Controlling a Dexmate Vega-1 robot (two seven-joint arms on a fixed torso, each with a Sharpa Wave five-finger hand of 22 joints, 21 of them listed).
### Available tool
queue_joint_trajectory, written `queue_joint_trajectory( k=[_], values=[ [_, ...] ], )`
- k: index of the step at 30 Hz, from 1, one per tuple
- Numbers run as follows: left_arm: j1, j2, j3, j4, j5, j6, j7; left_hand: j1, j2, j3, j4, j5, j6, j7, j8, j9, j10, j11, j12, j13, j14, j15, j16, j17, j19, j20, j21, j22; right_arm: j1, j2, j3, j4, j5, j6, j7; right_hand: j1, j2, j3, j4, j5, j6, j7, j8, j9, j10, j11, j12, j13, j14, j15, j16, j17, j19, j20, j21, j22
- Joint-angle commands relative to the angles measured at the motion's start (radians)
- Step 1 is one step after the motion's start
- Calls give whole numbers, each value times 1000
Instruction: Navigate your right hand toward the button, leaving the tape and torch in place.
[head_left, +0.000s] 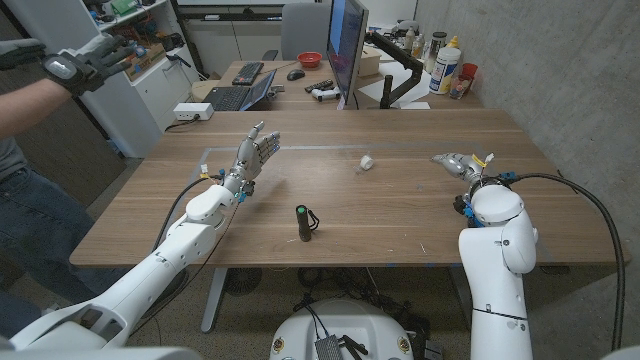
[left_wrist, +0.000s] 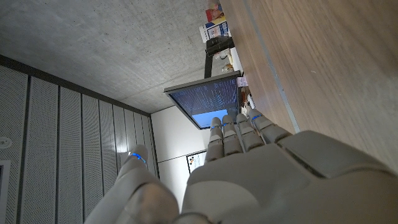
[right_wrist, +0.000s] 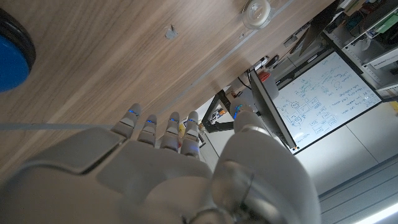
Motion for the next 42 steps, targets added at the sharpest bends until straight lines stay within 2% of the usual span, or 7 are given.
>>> queue_joint_trajectory(
  k=[1,13,29,37,42],
  values=[
    [5,2,6,-6,5,3,0,0,9,-3,0,7,12,2,5,5,5,-7,4,4,-3,-7,3,4,-2,-14,-3,5,-38,4,-33,-58,-80,-80,10,2,-8,-4,3,8,4,-2,4,2,0,-5,4,2,-2,5,5,5,3,10,-5,1],
    [13,4,6,-15,3,-1,-2,1,10,-6,0,9,14,4,5,5,5,-6,4,4,-4,-6,3,4,-3,-13,-3,5,-54,-4,-42,-90,-122,-131,38,2,-14,-5,3,12,6,-2,4,2,0,-2,5,2,-4,5,5,5,-3,15,-12,1],
    [27,10,0,-33,-5,-3,0,1,12,-11,1,11,17,3,5,5,8,-7,5,4,-3,-5,4,4,-3,-12,-2,5,-62,-33,-46,-125,-214,-225,123,2,-22,-7,3,17,6,-5,4,2,-4,1,5,3,-7,6,6,5,-7,25,-20,2],
    [29,11,-2,-44,-6,-6,2,2,12,-13,1,11,20,2,6,5,8,-5,5,4,-5,0,4,4,-5,-8,-3,5,-61,-44,-51,-126,-265,-274,157,2,-25,-8,3,19,7,-6,4,2,-6,5,5,3,-8,6,6,5,-7,30,-24,2],
    [31,12,-4,-48,-5,-6,8,2,12,-15,1,12,24,1,6,5,11,-2,6,4,-1,1,5,4,-1,-17,-1,5,-62,-44,-51,-119,-282,-293,151,1,-28,-8,4,21,10,-6,5,2,-4,7,6,3,-6,6,7,5,-5,32,-25,2]
  ],
)
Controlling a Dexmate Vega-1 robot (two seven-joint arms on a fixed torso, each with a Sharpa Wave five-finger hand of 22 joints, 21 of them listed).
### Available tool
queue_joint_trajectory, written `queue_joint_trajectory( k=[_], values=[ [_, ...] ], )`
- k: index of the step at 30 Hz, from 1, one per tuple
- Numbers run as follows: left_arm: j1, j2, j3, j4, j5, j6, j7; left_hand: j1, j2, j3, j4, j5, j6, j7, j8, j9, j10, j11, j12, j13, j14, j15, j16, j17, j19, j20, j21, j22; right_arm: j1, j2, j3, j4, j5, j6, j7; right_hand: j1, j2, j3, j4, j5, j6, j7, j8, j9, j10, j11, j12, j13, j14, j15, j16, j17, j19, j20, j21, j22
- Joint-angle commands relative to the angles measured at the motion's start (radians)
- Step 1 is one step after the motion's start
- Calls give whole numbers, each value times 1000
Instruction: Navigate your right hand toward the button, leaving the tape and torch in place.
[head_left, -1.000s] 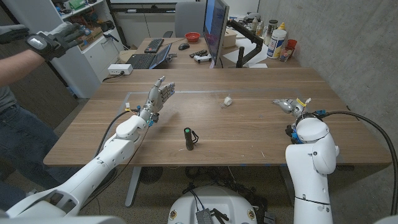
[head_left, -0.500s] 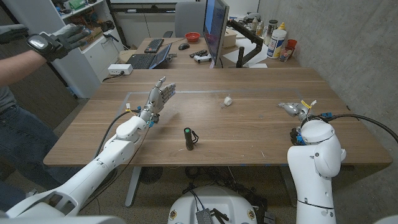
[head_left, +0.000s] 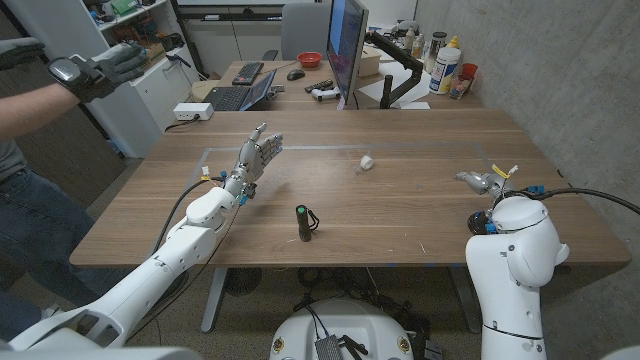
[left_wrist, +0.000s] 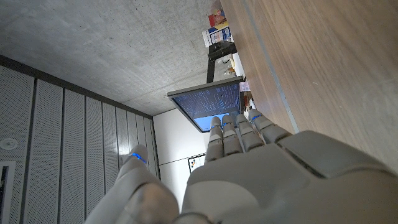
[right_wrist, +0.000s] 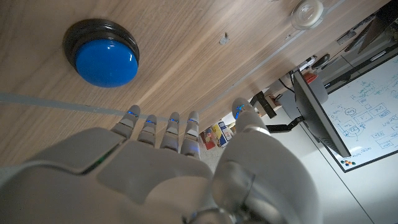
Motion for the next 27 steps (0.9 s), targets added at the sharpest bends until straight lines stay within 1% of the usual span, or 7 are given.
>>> queue_joint_trajectory(
  k=[1,6,12,16,18,21,27],
  values=[
    [6,2,-5,-13,-1,-4,9,-3,7,-7,1,5,15,0,7,5,8,1,6,4,8,8,7,4,0,-18,0,5,-1,-11,-4,2,-62,-66,28,-1,-7,-4,0,11,6,-3,5,2,0,3,6,3,-1,2,8,6,1,9,-4,2],
    [4,10,-5,-14,-1,-1,1,-2,8,-9,1,6,19,-3,7,5,9,4,7,4,12,12,8,4,1,-12,0,5,10,-24,-10,13,-102,-93,53,-1,-10,-5,0,13,9,-4,6,2,0,5,7,3,-2,-1,8,6,1,13,-6,3],
    [8,15,-8,-15,-3,-1,-2,-1,8,-12,0,7,31,-7,11,5,14,11,8,4,14,18,8,3,1,-3,0,4,24,-34,-9,26,-125,-120,85,-2,-12,-6,0,15,8,-7,5,2,-2,8,6,3,-7,-2,6,6,0,19,-9,3],
    [6,19,-11,-11,-5,-5,-9,1,9,-14,0,9,38,0,13,5,23,27,11,4,17,24,9,3,0,-2,0,4,34,-45,-13,39,-155,-141,120,-4,-15,-7,1,17,7,-9,4,2,-1,11,7,4,-7,-2,7,6,-2,25,-12,3],
    [6,21,-14,-12,-9,-6,-12,1,9,-15,0,9,41,2,13,5,24,28,11,4,17,26,8,3,1,-3,0,4,44,-55,-16,49,-182,-155,149,-4,-16,-8,1,18,7,-9,4,3,-1,10,7,4,-6,-3,7,6,-1,26,-12,3],
    [7,24,-17,-12,-11,-10,-18,2,9,-16,-1,10,46,4,15,5,24,29,11,4,17,27,8,3,1,-4,0,4,51,-60,-17,55,-193,-165,161,-5,-18,-9,2,19,7,-10,4,3,0,11,8,4,-6,-5,8,6,0,29,-13,3],
    [9,29,-22,-7,-15,-14,-24,3,10,-18,-1,11,49,5,15,5,24,25,10,4,16,30,7,3,-1,-4,0,4,81,-78,-19,81,-239,-191,215,-7,-23,-11,2,23,8,-12,4,3,0,14,9,4,-6,-5,8,6,-3,33,-17,3]
  ],
)
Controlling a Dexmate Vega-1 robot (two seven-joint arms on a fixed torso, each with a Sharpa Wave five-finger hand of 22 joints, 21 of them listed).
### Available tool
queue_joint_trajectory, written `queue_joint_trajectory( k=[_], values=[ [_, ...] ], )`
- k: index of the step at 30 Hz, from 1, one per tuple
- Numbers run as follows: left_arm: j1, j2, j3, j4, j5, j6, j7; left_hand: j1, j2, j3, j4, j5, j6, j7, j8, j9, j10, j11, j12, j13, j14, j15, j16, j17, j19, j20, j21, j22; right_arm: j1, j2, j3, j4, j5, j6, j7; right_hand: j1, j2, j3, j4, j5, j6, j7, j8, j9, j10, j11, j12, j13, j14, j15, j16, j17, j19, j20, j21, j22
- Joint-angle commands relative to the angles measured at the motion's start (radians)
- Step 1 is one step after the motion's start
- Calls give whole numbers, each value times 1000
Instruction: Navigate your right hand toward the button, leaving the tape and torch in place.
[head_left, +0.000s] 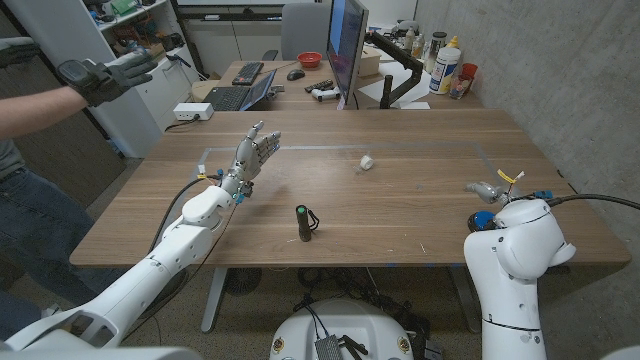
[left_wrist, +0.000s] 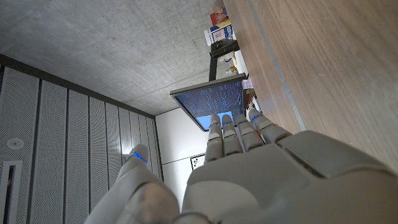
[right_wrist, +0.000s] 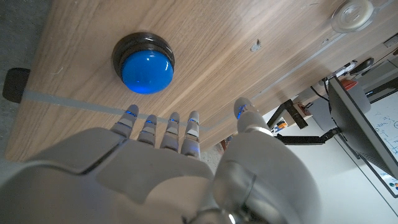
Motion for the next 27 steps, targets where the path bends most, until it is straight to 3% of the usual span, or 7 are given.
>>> queue_joint_trajectory(
  k=[1,9,15,27],
  values=[
    [3,11,-10,6,-9,-9,-17,-1,6,-2,0,7,8,-1,7,5,2,2,6,4,3,7,3,3,-1,-3,0,4,50,-34,-7,47,-91,-57,99,0,-12,-4,1,8,2,-7,4,3,5,8,9,4,-2,0,3,1,-2,15,-7,3],
    [5,16,-20,20,-19,-20,-31,1,7,-5,-1,9,10,-4,6,5,3,1,6,4,1,12,2,3,-5,-2,-2,4,94,-46,-22,105,-155,-86,149,-3,-21,-8,1,14,-12,-5,-1,3,-1,20,8,5,-7,3,2,2,-10,23,-15,4],
    [13,29,-29,25,-29,-32,-54,2,8,-6,-1,9,12,-5,6,5,3,-1,5,4,0,14,2,3,-6,-1,-2,4,102,-35,-35,126,-153,-101,116,-4,-25,-10,1,17,-12,-5,-1,3,-2,20,8,5,-7,4,2,2,-10,25,-17,4],
    [20,55,-48,32,-46,-48,-93,3,9,-9,-1,11,14,-9,5,5,6,-4,5,4,1,13,2,3,-6,-1,-2,4,130,-37,-51,160,-239,-127,205,-5,-34,-14,1,25,-18,-7,-2,3,-10,24,6,5,-13,7,1,2,-20,26,-26,4]
  ],
)
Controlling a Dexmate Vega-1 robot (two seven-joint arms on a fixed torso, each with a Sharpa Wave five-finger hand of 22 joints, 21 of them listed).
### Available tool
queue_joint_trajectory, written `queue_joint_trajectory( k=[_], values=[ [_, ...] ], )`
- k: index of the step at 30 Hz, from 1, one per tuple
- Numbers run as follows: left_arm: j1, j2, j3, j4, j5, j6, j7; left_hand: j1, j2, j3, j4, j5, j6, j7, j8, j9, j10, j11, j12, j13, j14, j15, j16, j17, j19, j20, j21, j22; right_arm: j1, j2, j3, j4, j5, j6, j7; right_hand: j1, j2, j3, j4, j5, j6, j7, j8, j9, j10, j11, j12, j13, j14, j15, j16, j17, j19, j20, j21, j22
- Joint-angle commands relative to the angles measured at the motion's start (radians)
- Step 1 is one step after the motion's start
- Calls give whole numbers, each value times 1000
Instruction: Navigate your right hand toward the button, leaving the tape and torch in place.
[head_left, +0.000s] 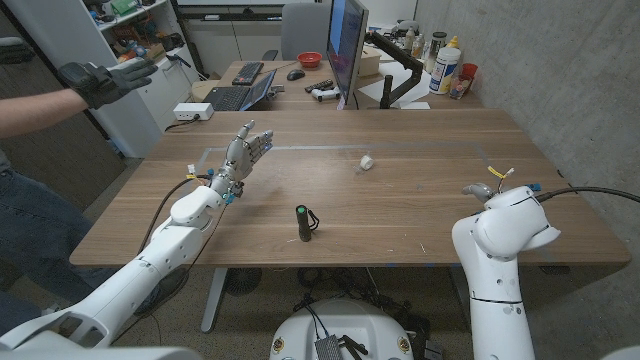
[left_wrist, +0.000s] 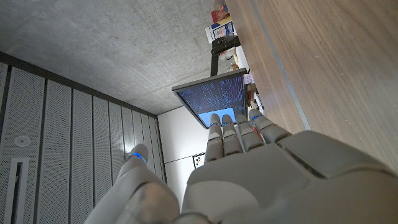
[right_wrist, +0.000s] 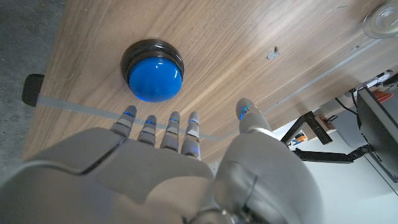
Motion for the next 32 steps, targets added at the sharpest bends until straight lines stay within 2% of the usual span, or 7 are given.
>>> queue_joint_trajectory(
  k=[1,10,22,32],
  values=[
    [10,26,-18,8,-18,-16,-40,0,5,-4,-1,7,9,-3,5,5,5,-4,5,4,1,6,2,3,-6,-1,-1,4,31,-1,-17,39,-83,-28,76,4,-10,-6,1,10,-4,2,-1,3,-2,4,6,5,-8,1,1,2,-9,5,-5,4],
    [12,41,-30,34,-32,-40,-87,1,6,-6,-2,8,12,-6,4,5,8,-4,5,4,1,6,2,3,-6,2,-1,4,48,5,-18,54,-135,-32,128,2,-21,-11,1,18,-12,1,-3,3,-12,7,4,6,-18,3,-2,2,-30,5,-18,4],
    [-14,49,-40,86,-48,-76,-165,2,6,-10,-2,10,17,-11,4,5,14,-6,7,4,2,0,2,3,-8,2,-2,4,67,22,-28,66,-132,-41,95,-2,-31,-17,2,27,-14,0,-2,4,-17,8,5,6,-26,4,-2,2,-42,5,-27,4],
    [-10,49,-41,83,-62,-67,-176,3,6,-13,-3,11,23,-11,5,5,13,-7,5,4,3,-1,2,3,-10,3,-2,4,81,19,-12,75,-129,-38,113,-4,-37,-20,3,33,-8,-2,1,4,-13,9,8,7,-25,1,0,2,-43,5,-29,5]
  ],
)
